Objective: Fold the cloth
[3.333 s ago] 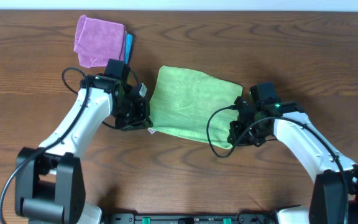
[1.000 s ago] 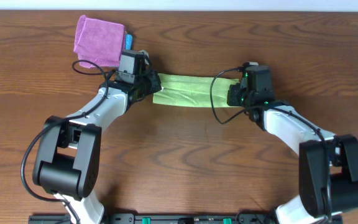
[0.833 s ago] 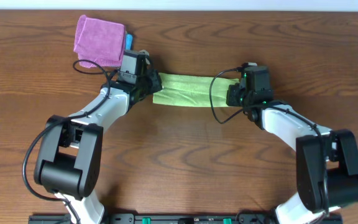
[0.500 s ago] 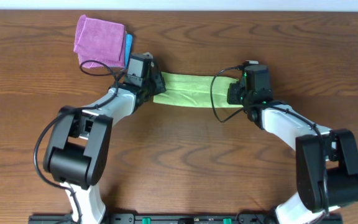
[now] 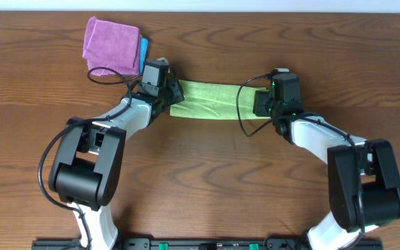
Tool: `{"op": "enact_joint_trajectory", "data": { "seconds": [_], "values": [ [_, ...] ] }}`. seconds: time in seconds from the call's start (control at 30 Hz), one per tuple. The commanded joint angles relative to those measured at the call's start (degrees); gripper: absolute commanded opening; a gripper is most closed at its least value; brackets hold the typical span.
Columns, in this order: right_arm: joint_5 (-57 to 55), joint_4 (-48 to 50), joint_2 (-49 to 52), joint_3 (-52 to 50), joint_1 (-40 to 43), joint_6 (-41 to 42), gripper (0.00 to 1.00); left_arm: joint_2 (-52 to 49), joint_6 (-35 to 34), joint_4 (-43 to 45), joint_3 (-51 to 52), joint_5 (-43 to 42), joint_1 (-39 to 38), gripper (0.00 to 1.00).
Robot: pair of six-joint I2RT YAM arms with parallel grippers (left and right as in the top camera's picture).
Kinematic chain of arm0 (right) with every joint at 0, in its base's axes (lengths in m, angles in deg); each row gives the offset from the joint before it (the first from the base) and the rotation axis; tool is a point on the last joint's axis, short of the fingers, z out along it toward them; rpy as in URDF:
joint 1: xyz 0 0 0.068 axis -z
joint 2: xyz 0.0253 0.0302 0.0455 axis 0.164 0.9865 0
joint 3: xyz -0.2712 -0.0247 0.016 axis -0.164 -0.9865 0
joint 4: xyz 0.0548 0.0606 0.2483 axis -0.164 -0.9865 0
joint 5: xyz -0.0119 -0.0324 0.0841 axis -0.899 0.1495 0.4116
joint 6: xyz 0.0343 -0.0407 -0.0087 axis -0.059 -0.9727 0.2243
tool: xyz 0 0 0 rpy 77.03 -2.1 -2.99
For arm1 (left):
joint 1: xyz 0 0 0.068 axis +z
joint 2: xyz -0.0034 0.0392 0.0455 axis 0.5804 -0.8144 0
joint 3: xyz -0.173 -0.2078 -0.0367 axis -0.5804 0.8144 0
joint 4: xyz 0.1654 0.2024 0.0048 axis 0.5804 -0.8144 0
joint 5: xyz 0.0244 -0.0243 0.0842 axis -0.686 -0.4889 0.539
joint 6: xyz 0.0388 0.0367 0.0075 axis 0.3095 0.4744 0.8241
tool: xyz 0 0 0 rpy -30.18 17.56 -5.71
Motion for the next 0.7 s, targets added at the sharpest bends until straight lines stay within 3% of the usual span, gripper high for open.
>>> {"op": "enact_joint_trajectory", "data": {
  "seconds": [0.0, 0.1, 0.3, 0.53, 0.6, 0.67],
  "values": [
    [-0.6, -0.7, -2.0, -0.1, 0.1, 0.0, 0.60, 2.0, 0.5, 0.0, -0.1, 0.8, 0.4, 0.39],
    [-0.5, -2.3, -3.2, -0.1, 0.1, 0.0, 0.60, 3.2, 0.5, -0.5, -0.1, 0.8, 0.4, 0.52],
    [-0.6, -6.9, -7.6, -0.1, 0.1, 1.3, 0.62, 5.5, 1.8, -3.7, -0.1, 0.9, 0.5, 0.61],
    [-0.1, -16.8, -16.0, -0.1, 1.7, 13.6, 0.70, 11.1, 1.2, -7.4, -0.1, -3.2, 0.5, 0.65],
    [1.0, -20.0, -18.8, -0.1, 2.4, 15.8, 0.73, 12.6, -0.2, -7.9, -0.1, -3.9, 0.4, 0.64],
    [2.5, -23.3, -21.6, -0.1, 2.8, 18.1, 0.75, 13.2, -2.2, -7.8, -0.1, -3.9, 0.3, 0.56]
  ]
}}
